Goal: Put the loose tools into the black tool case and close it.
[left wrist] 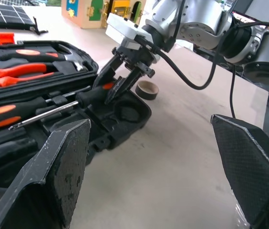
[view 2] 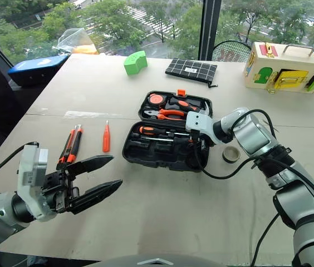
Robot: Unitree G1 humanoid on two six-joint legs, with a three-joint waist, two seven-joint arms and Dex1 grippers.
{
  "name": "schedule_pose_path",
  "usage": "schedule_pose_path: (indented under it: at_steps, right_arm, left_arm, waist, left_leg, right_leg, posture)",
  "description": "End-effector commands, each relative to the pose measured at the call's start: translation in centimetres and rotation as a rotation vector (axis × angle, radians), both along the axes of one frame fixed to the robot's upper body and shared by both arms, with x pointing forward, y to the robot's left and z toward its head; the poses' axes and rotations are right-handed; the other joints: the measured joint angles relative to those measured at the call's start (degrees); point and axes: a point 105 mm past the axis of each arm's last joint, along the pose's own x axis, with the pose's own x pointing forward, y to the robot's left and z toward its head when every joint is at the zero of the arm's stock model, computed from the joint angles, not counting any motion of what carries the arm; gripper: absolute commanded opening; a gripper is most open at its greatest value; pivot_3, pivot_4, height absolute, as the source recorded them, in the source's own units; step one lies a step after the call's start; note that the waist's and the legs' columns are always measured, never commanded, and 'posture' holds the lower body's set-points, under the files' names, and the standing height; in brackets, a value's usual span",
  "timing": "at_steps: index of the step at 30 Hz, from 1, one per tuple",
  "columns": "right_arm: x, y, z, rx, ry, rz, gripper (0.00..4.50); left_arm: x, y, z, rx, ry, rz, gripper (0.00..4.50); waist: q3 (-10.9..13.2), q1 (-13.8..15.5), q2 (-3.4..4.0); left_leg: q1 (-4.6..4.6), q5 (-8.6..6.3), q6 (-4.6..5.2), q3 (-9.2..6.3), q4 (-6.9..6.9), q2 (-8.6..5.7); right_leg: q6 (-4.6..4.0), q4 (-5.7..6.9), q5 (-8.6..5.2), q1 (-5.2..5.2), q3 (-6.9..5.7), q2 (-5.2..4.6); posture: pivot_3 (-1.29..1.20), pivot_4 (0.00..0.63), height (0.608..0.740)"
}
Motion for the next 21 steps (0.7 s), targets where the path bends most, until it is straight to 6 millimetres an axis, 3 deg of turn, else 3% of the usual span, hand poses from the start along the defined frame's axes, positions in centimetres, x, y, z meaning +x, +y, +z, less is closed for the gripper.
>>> schedule_pose_path:
  at_steps: [1, 12, 21]
  right_arm:
    - [0.6, -1.1, -0.1, -0.032, -0.006, -0.057, 0.76]
    - [2.0, -1.2, -0.1, -0.011, -0.003, -0.129, 0.76]
    - [1.4, -1.8, -1.2, -0.068, 0.002, -0.061, 0.76]
  left_arm:
    - [0.0, -0.3, 0.3, -0.012, -0.005, -0.023, 4.16]
    - [-0.5, 0.6, -0.3, 0.005, 0.008, -0.034, 4.16]
    - [-0.8, 0.9, -0.3, 0.011, 0.005, -0.035, 4.16]
  waist:
    - [0.0, 0.0, 0.0]
    - [0.0, -0.1, 0.05]
    - [0.1, -0.1, 0.12]
  left_leg:
    - [0.0, 0.0, 0.0, 0.0, 0.0, 0.0]
    - [0.02, 0.0, 0.0, 0.07, 0.0, -0.01]
    - [-0.03, 0.0, -0.01, 0.16, -0.08, 0.02]
  right_leg:
    - [0.0, 0.0, 0.0, 0.0, 0.0, 0.0]
    - [-0.01, 0.0, 0.0, -0.01, 0.02, 0.01]
    - [-0.01, -0.05, 0.0, -0.09, 0.07, -0.03]
  posture:
    - [0.0, 0.15, 0.74]
    - [0.0, 0.15, 0.74]
    - [0.0, 0.15, 0.74]
